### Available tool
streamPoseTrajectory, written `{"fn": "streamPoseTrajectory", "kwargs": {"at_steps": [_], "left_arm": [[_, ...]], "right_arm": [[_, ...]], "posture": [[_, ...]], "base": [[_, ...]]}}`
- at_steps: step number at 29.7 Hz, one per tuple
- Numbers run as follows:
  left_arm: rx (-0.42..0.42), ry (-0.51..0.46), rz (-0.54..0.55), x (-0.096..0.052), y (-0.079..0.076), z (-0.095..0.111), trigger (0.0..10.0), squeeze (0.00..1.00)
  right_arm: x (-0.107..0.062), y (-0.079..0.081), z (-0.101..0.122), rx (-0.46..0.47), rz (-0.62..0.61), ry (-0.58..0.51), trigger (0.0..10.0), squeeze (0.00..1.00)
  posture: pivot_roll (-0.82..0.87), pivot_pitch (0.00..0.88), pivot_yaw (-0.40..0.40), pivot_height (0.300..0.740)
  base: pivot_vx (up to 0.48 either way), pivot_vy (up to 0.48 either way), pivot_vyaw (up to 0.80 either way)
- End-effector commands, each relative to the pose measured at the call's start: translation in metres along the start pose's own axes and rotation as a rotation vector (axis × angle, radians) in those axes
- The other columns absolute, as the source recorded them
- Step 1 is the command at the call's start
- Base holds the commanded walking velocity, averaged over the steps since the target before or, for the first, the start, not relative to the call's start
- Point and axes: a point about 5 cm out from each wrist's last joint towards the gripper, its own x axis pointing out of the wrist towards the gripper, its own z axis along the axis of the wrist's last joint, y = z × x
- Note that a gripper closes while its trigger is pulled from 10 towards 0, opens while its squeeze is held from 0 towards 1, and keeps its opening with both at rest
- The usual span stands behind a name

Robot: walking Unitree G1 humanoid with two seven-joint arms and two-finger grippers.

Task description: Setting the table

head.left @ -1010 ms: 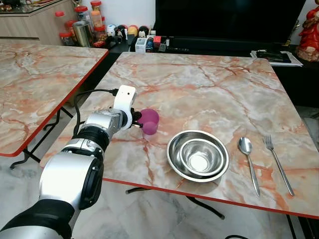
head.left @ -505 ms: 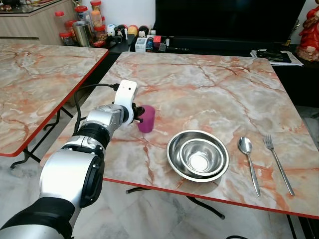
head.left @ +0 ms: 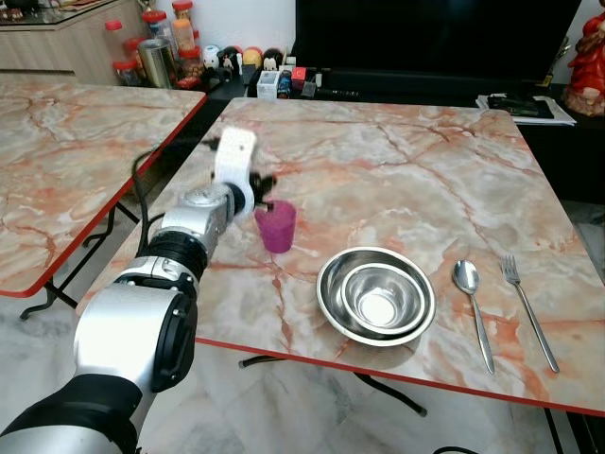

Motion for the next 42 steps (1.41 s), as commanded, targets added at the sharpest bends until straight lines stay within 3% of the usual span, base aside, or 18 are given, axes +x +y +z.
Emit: {"fn": "streamPoseTrajectory", "kwargs": {"at_steps": [1, 5, 13, 14, 15, 17, 18, 19, 21, 22, 23, 26, 29, 34, 36, 38, 39, 42], "left_arm": [[0.015, -0.040, 0.094, -0.011, 0.013, -0.014, 10.0, 0.00], [0.020, -0.106, 0.259, -0.032, 0.037, -0.028, 10.0, 0.00], [0.039, -0.190, 0.651, -0.088, 0.112, -0.037, 10.0, 0.00], [0.039, -0.190, 0.651, -0.088, 0.112, -0.037, 10.0, 0.00], [0.085, -0.193, 0.731, -0.106, 0.130, -0.038, 10.0, 0.00], [0.089, -0.193, 0.772, -0.116, 0.137, -0.040, 10.0, 0.00], [0.093, -0.171, 0.861, -0.136, 0.152, -0.048, 10.0, 0.00], [0.093, -0.171, 0.861, -0.136, 0.152, -0.048, 10.0, 0.00], [0.165, -0.111, 0.953, -0.161, 0.167, -0.060, 10.0, 0.00], [0.165, -0.111, 0.953, -0.161, 0.167, -0.060, 10.0, 0.00], [0.233, -0.057, 1.047, -0.187, 0.181, -0.071, 10.0, 0.00], [0.402, 0.044, 1.162, -0.224, 0.195, -0.085, 10.0, 0.00], [0.499, 0.175, 1.234, -0.249, 0.200, -0.103, 10.0, 0.00], [0.520, 0.489, 1.276, -0.291, 0.195, -0.150, 10.0, 0.00], [0.460, 0.656, 1.230, -0.308, 0.183, -0.178, 10.0, 0.00], [0.430, 0.694, 1.209, -0.311, 0.178, -0.186, 10.0, 0.00], [0.357, 0.774, 1.098, -0.311, 0.161, -0.206, 10.0, 0.00], [0.214, 0.833, 0.892, -0.301, 0.130, -0.232, 10.0, 0.00]], "right_arm": [[0.001, 0.001, 0.006, 0.021, 0.000, -0.026, 10.0, 0.00], [0.002, 0.006, 0.014, 0.035, 0.007, -0.059, 10.0, 0.00], [0.005, 0.019, 0.032, 0.008, 0.037, -0.104, 10.0, 0.00], [0.005, 0.019, 0.032, 0.008, 0.037, -0.104, 10.0, 0.00], [0.005, 0.023, 0.035, 0.008, 0.048, -0.112, 10.0, 0.00], [0.005, 0.026, 0.035, 0.006, 0.053, -0.114, 10.0, 0.00], [0.005, 0.029, 0.035, 0.002, 0.062, -0.113, 10.0, 0.00], [0.005, 0.029, 0.035, 0.002, 0.062, -0.113, 10.0, 0.00], [0.005, 0.032, 0.035, 0.003, 0.066, -0.112, 10.0, 0.00], [0.005, 0.032, 0.035, 0.003, 0.066, -0.112, 10.0, 0.00], [0.005, 0.035, 0.035, 0.006, 0.072, -0.111, 10.0, 0.00], [0.004, 0.039, 0.035, 0.007, 0.082, -0.106, 10.0, 0.00], [0.004, 0.042, 0.034, 0.013, 0.085, -0.102, 10.0, 0.00], [0.003, 0.046, 0.031, 0.036, 0.084, -0.094, 10.0, 0.00], [0.003, 0.046, 0.030, 0.039, 0.081, -0.091, 10.0, 0.00], [0.003, 0.046, 0.030, 0.039, 0.080, -0.090, 10.0, 0.00], [0.003, 0.045, 0.030, 0.049, 0.073, -0.087, 10.0, 0.00], [0.004, 0.042, 0.031, 0.052, 0.063, -0.087, 10.0, 0.00]], "posture": [[-0.07, 0.000, 0.034, 0.740], [-0.07, 0.000, 0.031, 0.740], [-0.03, 0.000, 0.028, 0.740], [-0.03, 0.000, 0.028, 0.740], [-0.01, 0.000, 0.033, 0.740], [-0.01, 0.000, 0.037, 0.740], [0.00, 0.000, 0.044, 0.740], [0.00, 0.000, 0.044, 0.740], [0.04, 0.000, 0.043, 0.740], [0.04, 0.000, 0.043, 0.740], [0.05, 0.000, 0.040, 0.740], [0.05, 0.000, 0.042, 0.740], [0.05, 0.000, 0.054, 0.740], [0.05, 0.000, 0.067, 0.740], [0.05, 0.000, 0.069, 0.740], [0.04, 0.000, 0.070, 0.740], [0.04, 0.000, 0.070, 0.740], [0.02, 0.000, 0.067, 0.740]], "base": [[0.000, 0.000, 0.00], [0.000, 0.000, 0.00], [0.000, 0.000, 0.00], [0.000, 0.000, 0.00], [0.000, 0.000, 0.00], [0.000, 0.000, 0.00], [0.000, 0.000, 0.00], [0.000, 0.000, 0.00], [0.000, 0.000, 0.00], [0.000, 0.000, 0.00], [0.000, 0.000, 0.00], [0.000, 0.000, 0.00], [0.000, 0.000, 0.00], [0.000, 0.000, 0.00], [0.000, 0.000, 0.00], [0.000, 0.000, 0.00], [0.000, 0.000, 0.00], [0.000, 0.000, 0.00]]}}
